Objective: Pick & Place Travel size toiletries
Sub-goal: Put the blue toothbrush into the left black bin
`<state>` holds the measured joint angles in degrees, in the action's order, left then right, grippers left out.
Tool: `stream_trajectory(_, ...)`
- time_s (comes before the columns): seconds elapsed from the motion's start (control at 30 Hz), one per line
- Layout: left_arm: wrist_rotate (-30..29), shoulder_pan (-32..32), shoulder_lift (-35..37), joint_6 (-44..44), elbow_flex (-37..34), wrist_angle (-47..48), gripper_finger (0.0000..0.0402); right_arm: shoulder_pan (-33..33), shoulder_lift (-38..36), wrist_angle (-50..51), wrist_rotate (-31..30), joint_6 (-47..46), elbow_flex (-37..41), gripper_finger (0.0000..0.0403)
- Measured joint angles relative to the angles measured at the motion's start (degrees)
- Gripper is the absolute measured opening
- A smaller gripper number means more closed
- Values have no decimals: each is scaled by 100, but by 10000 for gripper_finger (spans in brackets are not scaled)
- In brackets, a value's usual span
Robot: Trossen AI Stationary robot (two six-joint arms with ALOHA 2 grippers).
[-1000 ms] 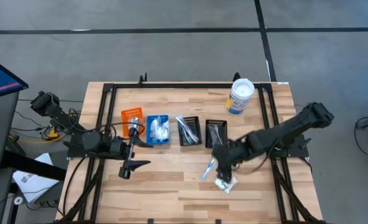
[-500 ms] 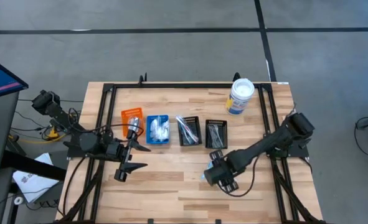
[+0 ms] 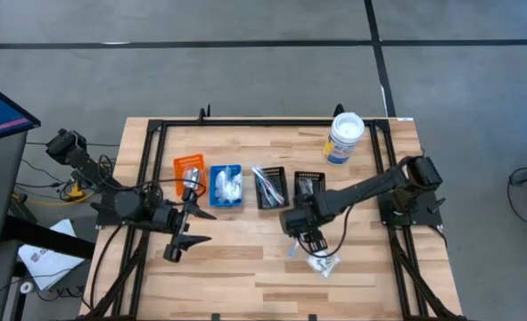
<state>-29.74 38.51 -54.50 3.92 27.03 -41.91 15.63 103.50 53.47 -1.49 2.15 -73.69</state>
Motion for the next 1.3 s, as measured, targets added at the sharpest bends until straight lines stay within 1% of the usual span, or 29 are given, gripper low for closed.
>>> stream_trajectory(0.1,1,15,0,12,0,-1,231,-61,0,-61,165,0,0,222)
stream_trajectory(0.23,0,15,0,10,0,0,231,64,0,-417,143,127,0,222)
stream_trajectory(0.37,0,17,0,12,0,-2,231,253,0,-452,-248,328,0,219)
stream_trajectory(0.47,0,17,0,8,0,-2,231,272,0,-426,-265,205,27,214)
stream_trajectory(0.67,0,17,0,-14,0,-3,231,269,-2,-597,-257,94,467,203)
stream_trajectory(0.83,0,17,0,7,0,-4,231,225,0,-718,-269,127,520,193)
stream_trajectory(0.9,0,17,0,10,-2,-4,231,204,-1,-911,-272,253,550,190)
stream_trajectory(1.03,0,17,0,10,-2,-7,231,147,-2,-1507,-134,514,848,183)
stream_trajectory(1.3,0,17,0,10,-2,-7,231,151,-2,-1458,-132,536,1003,169)
